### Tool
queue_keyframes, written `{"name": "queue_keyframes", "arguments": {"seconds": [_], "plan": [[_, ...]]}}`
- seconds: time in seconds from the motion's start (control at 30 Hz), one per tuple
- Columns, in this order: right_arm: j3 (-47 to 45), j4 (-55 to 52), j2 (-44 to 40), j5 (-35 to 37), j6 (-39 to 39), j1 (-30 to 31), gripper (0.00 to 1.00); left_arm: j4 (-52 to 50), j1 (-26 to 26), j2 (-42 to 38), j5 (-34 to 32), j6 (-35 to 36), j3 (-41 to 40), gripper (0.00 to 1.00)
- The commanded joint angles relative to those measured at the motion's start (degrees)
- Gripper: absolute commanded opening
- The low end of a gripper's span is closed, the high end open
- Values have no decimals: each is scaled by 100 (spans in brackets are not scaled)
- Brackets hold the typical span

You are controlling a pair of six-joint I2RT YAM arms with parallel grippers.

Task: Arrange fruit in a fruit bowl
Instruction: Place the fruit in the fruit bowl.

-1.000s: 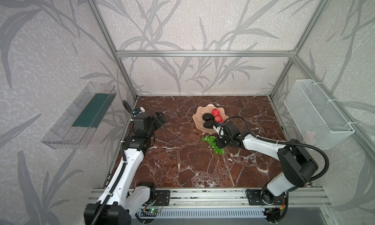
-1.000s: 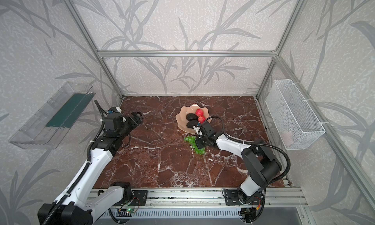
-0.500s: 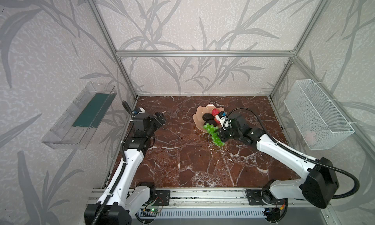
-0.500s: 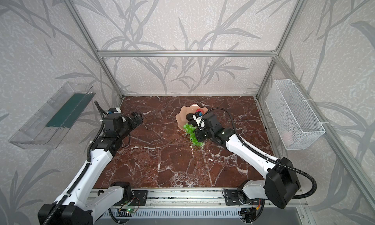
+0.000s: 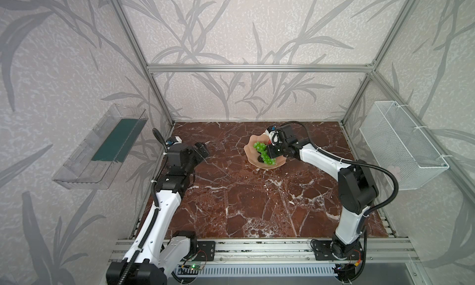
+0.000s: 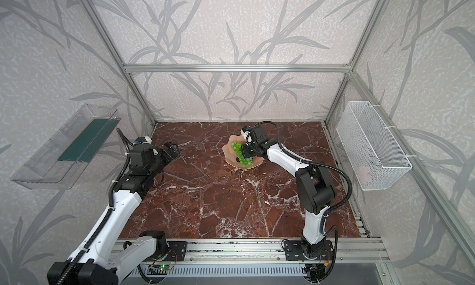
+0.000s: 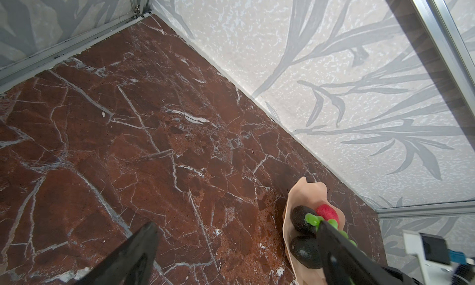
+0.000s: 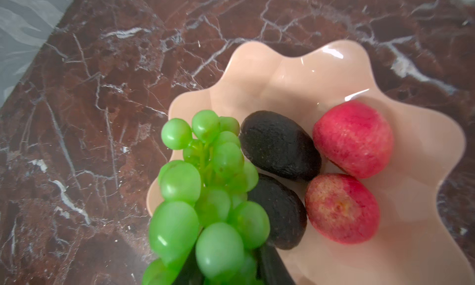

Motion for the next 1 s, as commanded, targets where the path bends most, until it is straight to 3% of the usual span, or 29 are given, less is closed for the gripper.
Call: {"name": "queue_keyframes", "arguments": {"seconds": [0.0, 0.2, 0.5, 0.77, 0.97], "plan": [[285, 186, 140, 1, -77, -44, 34, -132, 49, -82, -15, 57, 4, 97], [285, 338, 220, -216, 20, -172, 61, -114, 77, -47, 2, 52, 33, 97], [-28, 853, 22, -755, 217, -324, 89, -26, 102, 64, 92, 8, 44, 97], [-457, 1899, 0, -1669, 914, -648, 100, 35, 117, 82, 214, 36, 58, 97], [-713, 2821, -102, -2251, 1622, -800, 99, 451, 119, 90, 933, 381, 31, 97]]}}
